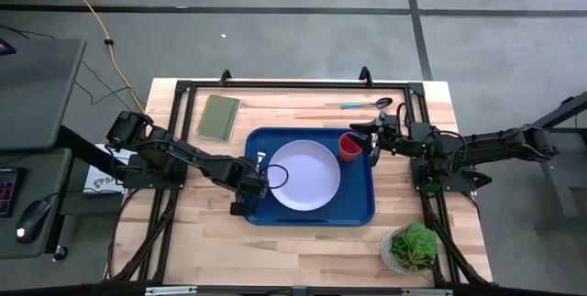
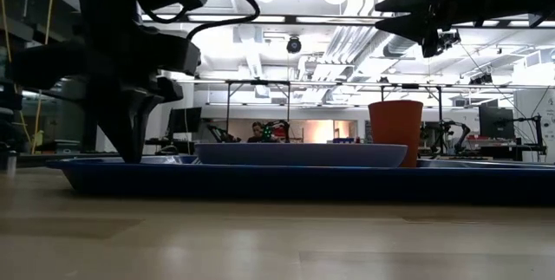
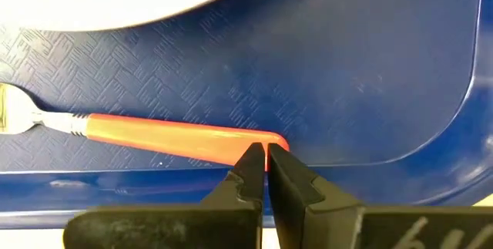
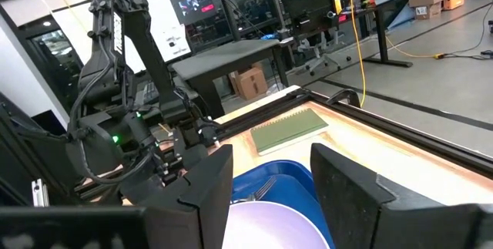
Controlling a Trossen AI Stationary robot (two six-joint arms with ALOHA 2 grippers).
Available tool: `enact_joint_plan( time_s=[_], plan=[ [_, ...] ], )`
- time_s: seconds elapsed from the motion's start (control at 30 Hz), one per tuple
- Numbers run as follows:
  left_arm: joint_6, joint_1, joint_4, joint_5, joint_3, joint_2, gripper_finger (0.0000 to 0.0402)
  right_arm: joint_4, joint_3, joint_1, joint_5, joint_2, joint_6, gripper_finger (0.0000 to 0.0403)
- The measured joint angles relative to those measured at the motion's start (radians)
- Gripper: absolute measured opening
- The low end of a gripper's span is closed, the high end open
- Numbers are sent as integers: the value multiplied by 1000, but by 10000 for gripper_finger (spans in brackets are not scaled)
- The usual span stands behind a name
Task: Pick and place plate/cup/fork/spoon on tray
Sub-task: Put the red fork on the blue serving tray to the left of the purple plate
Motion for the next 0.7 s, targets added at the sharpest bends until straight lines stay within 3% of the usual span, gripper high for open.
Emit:
enact_joint_plan(
  time_s=[0.43, 0.7],
  plan=[
    [7, -1, 24, 9, -1, 38, 0, -9, 0, 0, 0, 0, 0, 167],
    [-82, -1, 85, 23, -2, 41, 0, -10, 0, 0, 0, 0, 0, 167]
  ],
)
